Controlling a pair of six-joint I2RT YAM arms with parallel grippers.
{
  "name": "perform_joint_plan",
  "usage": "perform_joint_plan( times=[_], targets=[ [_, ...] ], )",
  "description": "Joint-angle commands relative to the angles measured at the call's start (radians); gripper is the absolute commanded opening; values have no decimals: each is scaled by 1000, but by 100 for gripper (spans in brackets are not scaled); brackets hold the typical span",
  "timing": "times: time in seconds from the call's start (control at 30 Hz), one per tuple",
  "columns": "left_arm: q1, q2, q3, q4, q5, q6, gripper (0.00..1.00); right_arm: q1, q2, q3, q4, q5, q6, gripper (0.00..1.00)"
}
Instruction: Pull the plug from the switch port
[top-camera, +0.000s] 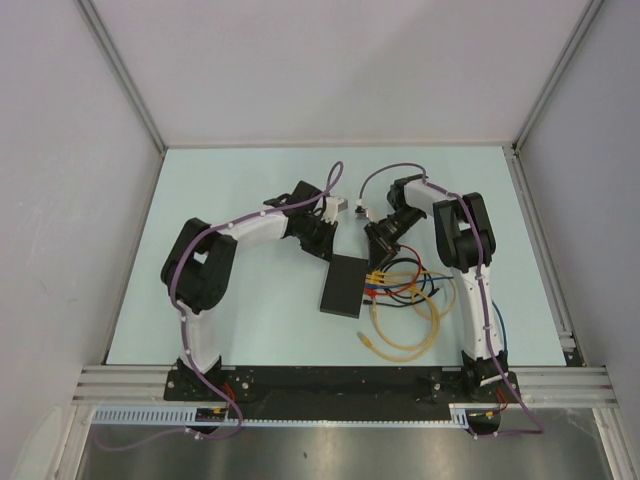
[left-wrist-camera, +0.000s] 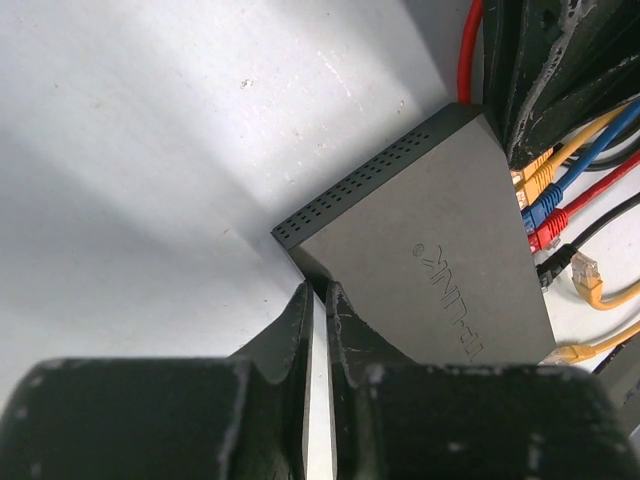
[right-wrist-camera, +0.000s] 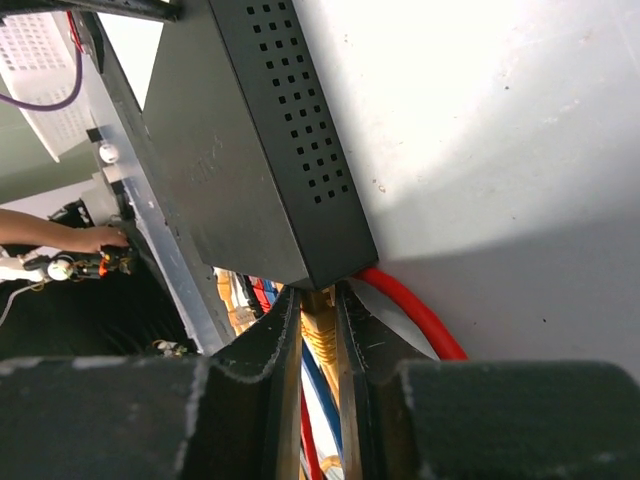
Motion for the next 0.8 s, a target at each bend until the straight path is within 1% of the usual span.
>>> perform_joint_plan(
  times=[0.0,0.17,0.23,0.43,0.77],
  targets=[
    [-39,75,2,22,-37,41,8,6,-3,-22,105,203,-89,4],
    [-38,91,16,22,-35,43,7,-3,11,47,23,197,-147,5],
    [-39,94,24,16,-31,46,6,6,8,70,7,222,-161,4],
    [-39,108,36,-2,-8,51,1,-2,22,143,-136,197,-257,4],
    [-39,99,22,14,9,55,0,6,49,127,-152,197,-262,4]
  ],
)
